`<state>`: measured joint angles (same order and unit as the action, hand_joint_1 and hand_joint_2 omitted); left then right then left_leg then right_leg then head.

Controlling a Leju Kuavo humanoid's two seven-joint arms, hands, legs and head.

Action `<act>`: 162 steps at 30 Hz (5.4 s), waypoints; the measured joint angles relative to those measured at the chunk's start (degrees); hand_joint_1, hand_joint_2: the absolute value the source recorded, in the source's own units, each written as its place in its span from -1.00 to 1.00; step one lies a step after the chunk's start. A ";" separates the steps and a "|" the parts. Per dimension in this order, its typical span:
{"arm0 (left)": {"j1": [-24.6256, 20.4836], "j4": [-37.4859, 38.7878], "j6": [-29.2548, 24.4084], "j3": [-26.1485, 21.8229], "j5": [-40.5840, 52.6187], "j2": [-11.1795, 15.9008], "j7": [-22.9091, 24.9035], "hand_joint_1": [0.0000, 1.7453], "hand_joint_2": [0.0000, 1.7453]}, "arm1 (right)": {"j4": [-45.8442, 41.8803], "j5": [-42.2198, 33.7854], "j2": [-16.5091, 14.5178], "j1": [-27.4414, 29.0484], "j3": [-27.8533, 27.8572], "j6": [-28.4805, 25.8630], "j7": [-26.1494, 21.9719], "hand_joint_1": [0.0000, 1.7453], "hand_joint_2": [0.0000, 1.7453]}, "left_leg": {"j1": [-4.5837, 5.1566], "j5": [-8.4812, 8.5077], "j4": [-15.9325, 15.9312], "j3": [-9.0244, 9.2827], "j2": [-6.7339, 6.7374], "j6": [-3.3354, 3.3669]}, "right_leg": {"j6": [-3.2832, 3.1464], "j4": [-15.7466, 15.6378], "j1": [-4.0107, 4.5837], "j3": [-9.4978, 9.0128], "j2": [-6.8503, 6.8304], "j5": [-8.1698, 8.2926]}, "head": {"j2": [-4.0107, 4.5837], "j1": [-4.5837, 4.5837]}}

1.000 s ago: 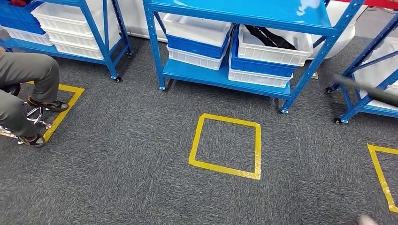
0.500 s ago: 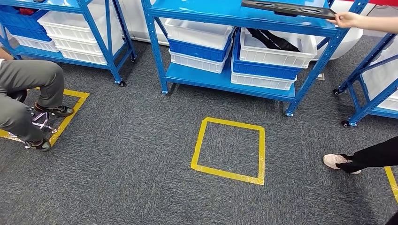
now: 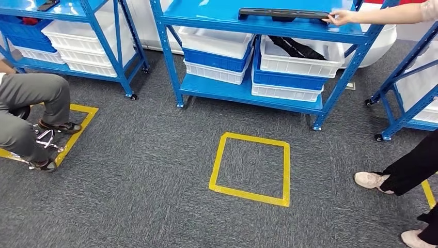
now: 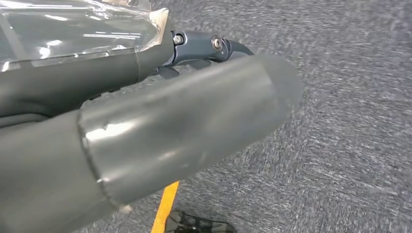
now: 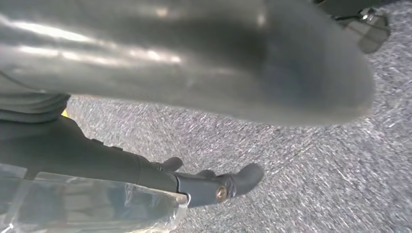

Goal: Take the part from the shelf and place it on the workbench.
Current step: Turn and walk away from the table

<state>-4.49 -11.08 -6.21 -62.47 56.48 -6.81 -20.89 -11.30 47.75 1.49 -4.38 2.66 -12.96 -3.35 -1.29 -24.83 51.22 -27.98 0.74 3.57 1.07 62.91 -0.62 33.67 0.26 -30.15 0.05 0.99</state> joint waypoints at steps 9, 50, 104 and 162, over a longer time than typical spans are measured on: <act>-0.12 -0.03 -0.14 -0.02 -0.28 0.05 0.40 -1.00 -1.00 | 0.01 0.89 -0.28 -0.30 0.54 0.83 0.52 -1.00 -1.00 | -2.94 -5.05 5.42 0.30 3.32 -6.39 | 4.20 -1.81 -2.90 0.74 -2.41 2.72 | 0.00 -0.56; -0.45 -0.11 -0.27 -0.05 -0.15 -0.05 0.53 -1.00 -1.00 | 0.04 2.92 -0.02 -0.26 0.80 -0.70 1.25 -1.00 -1.00 | -0.06 -10.17 21.15 -9.02 -0.88 -3.00 | 0.82 -3.34 -2.26 -0.66 0.10 2.73 | -0.01 1.56; -0.47 -0.07 -0.55 -0.07 0.44 -0.12 1.69 -1.00 -1.00 | 0.04 4.09 0.30 -0.14 2.28 2.56 -0.10 -1.00 -1.00 | 1.40 -2.22 7.47 -4.97 -2.85 -1.94 | 0.10 -5.54 -0.50 -3.34 0.25 2.31 | -0.01 1.59; -0.71 -0.07 -1.04 -0.09 0.48 -0.22 0.93 -1.00 -1.00 | 0.04 5.00 -0.13 0.15 2.69 2.93 -0.31 -1.00 -1.00 | 1.07 -1.26 6.55 -4.82 -1.96 -1.19 | 2.14 -4.07 -0.60 -2.51 -0.37 1.30 | -0.01 0.88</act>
<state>-5.20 -11.15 -7.26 -62.55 56.95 -7.03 -19.96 -11.26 52.75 1.36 -4.23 5.34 -10.03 -3.66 -0.23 -26.09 57.78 -32.81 -1.21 2.38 3.21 58.84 -1.22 31.16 -0.11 -28.85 0.04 1.87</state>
